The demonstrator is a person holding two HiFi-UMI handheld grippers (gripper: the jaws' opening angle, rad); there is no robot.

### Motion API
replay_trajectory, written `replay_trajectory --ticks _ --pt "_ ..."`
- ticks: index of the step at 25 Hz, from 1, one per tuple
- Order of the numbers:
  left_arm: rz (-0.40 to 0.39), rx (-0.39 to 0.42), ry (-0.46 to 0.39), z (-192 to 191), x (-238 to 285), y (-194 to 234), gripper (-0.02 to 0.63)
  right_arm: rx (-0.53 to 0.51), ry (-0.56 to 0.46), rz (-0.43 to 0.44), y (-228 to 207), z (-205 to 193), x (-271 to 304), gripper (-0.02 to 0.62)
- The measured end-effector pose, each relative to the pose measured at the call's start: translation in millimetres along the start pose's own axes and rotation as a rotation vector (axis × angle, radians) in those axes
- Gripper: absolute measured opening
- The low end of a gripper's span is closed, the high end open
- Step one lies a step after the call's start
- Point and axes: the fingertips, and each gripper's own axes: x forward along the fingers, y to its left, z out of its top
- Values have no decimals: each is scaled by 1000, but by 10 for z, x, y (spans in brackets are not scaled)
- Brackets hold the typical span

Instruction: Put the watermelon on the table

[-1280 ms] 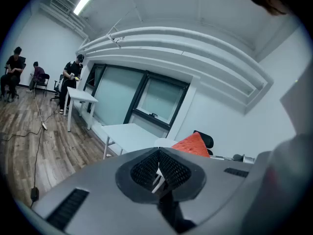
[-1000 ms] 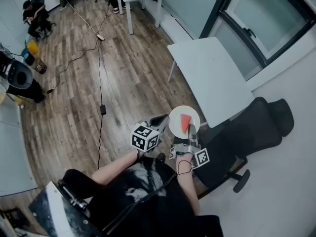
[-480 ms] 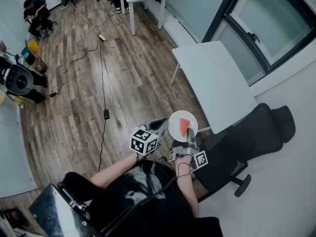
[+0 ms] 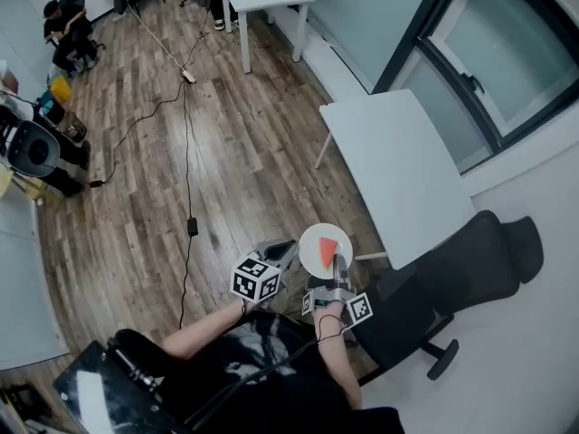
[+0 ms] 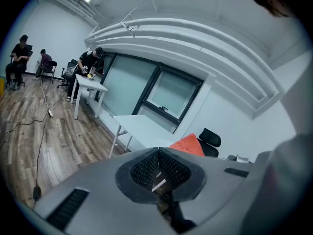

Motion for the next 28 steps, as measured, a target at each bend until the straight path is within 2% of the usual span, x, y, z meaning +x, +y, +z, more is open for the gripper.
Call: replay_trajectory --ticks 7,11,13,17,19,25,28 --pt "6 25 -20 686 1017 182 5 -63 28 -5 360 610 946 29" --pt "47 167 -38 1174 1618 224 5 -161 56 52 696 1067 1521 29" --pt "74 231 -30 1316 1839 291 5 -164 72 60 768 1202 1737 29" --pt "79 341 3 1531 2235 374 5 -157 100 37 750 1469 2115 29" --pt "75 346 16 1622 2414 453 5 -152 113 31 717 1573 2322 29" --pt "67 254 57 1822 2967 899 5 -142 126 0 710 1680 2984 29" --pt "48 258 68 1999 3287 1169 5 -153 113 0 728 1726 3453 29"
